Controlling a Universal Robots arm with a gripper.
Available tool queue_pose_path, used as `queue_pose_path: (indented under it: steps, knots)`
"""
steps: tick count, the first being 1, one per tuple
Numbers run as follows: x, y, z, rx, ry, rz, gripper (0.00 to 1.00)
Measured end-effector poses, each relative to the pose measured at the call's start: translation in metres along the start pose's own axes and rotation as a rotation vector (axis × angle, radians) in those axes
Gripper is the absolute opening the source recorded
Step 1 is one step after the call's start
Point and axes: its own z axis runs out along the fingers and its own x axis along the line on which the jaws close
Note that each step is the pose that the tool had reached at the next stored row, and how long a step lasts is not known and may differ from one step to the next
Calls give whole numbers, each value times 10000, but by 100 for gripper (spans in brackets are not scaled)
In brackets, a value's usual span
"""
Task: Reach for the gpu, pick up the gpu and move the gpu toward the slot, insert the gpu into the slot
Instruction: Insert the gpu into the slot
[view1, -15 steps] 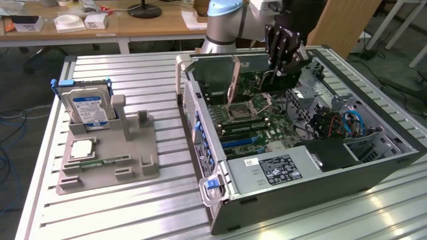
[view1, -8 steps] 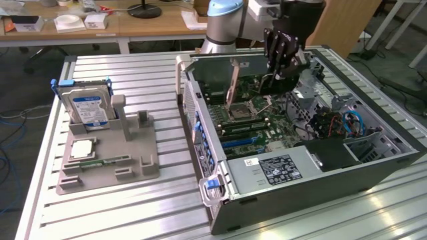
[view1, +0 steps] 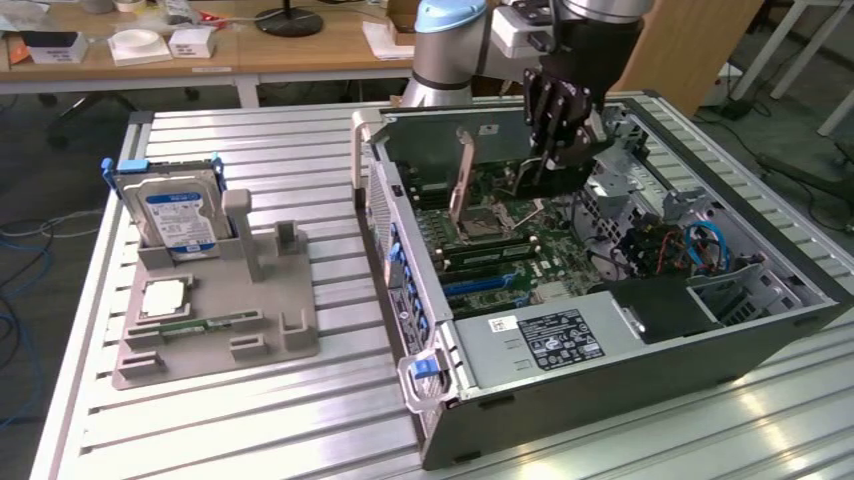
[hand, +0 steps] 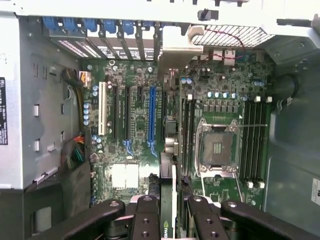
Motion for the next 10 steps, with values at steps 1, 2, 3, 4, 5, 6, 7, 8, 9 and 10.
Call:
queue_pose_path:
  steps: [1, 2, 3, 4, 5, 6, 7, 8, 9, 10]
  knots:
    - [1, -1, 18, -4, 4, -2, 26]
    - [1, -2, 35, -10, 4, -4, 26]
    - [2, -1, 52, -17, 4, -2, 26]
    - [4, 0, 62, -23, 4, -1, 26]
    - [6, 2, 72, -39, 5, -1, 26]
    - [9, 6, 87, -64, 4, -1, 26]
    - [17, 10, 100, -79, 2, 1, 26]
    - [24, 11, 117, -88, 2, 0, 26]
    - [31, 11, 134, -95, 3, 0, 26]
    - [44, 12, 145, -99, 5, 1, 26]
